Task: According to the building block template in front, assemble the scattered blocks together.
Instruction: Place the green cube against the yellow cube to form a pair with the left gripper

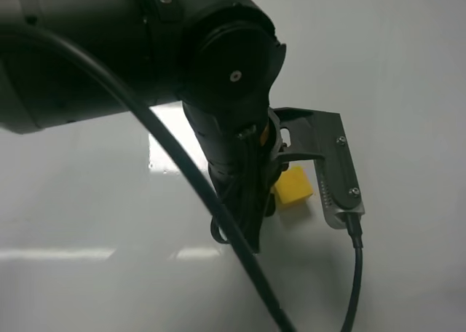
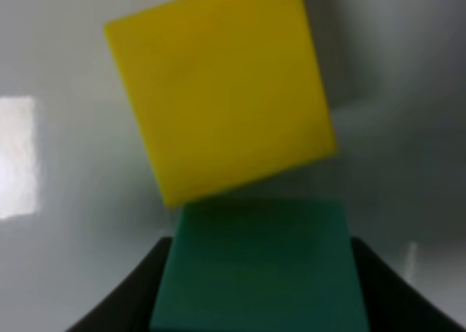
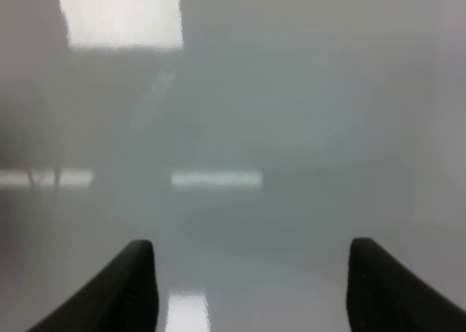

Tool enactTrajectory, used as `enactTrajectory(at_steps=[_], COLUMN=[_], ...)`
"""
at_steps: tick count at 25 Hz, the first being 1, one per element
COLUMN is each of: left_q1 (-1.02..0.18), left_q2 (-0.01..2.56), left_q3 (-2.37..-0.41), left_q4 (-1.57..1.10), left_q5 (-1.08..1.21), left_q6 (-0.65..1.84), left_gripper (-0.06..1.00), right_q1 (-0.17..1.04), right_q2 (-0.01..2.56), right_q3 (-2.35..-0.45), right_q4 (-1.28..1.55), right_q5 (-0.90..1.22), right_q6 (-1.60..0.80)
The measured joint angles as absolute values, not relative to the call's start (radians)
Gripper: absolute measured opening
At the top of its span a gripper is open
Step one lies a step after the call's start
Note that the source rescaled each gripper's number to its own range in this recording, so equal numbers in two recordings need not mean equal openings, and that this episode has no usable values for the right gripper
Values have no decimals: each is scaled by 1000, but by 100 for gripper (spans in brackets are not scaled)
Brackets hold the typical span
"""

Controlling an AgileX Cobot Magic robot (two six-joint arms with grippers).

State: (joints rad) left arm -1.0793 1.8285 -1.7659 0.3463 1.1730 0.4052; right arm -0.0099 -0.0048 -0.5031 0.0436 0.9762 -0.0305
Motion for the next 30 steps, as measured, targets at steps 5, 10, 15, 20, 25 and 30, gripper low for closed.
enactTrajectory(at_steps=[5,10,15,20,25,30], left_q1=[-1079,-1079,-1079,-1079,-1069,-1056], left_q2=[1867,1869,1870,1879,1887,1887], left_q3=[-1798,-1799,-1799,-1804,-1804,-1809], left_q4=[338,342,347,348,336,314], left_q5=[1215,1217,1217,1210,1202,1200], left_q6=[414,414,414,414,385,362], left_gripper=[1,1,1,1,1,1], right_q1=[-10,-10,-10,-10,-10,-10], right_q2=[-5,-5,-5,-5,-5,-5], right_q3=[-503,-503,-503,-503,-503,-503], right_q4=[44,44,44,44,44,44], right_q5=[976,976,976,976,976,976], right_q6=[-31,-31,-31,-31,-31,-31])
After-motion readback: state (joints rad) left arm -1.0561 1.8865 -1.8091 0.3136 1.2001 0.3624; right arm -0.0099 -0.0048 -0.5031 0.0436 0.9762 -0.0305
